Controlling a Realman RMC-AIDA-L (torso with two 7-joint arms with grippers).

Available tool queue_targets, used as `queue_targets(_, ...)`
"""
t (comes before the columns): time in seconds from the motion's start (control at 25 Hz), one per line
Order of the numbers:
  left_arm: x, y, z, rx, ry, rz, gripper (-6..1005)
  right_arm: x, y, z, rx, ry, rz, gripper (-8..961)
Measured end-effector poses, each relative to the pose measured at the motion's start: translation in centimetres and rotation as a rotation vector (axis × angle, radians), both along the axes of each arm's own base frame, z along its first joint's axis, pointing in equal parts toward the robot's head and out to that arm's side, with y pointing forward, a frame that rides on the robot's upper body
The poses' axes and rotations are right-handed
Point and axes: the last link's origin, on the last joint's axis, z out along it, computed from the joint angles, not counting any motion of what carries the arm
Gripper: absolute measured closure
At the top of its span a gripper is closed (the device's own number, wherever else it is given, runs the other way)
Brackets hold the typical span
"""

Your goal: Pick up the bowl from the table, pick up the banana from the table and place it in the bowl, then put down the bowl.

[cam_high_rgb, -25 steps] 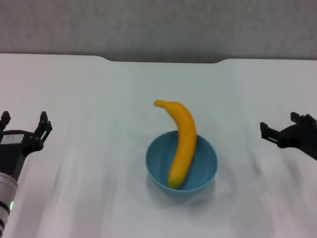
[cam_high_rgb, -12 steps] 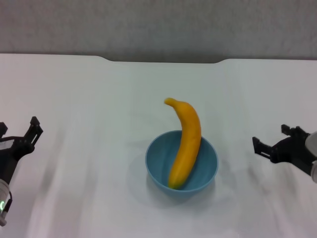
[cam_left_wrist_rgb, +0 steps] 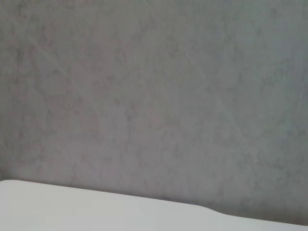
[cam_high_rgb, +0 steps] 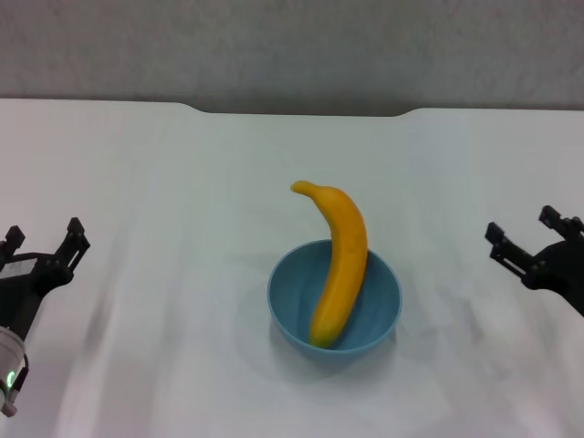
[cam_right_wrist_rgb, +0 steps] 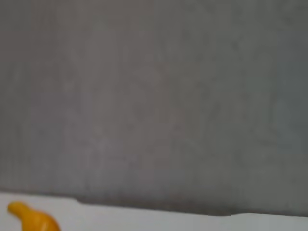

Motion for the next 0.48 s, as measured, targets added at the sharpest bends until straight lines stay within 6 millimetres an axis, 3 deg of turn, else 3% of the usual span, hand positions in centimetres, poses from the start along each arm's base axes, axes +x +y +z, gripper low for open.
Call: queue_targets(0.48, 0.47, 0.38, -0.81, -0.035, -0.011, -0.001, 117, 0.54, 0.17, -0.48, -0.019, 0.013, 0.018, 48)
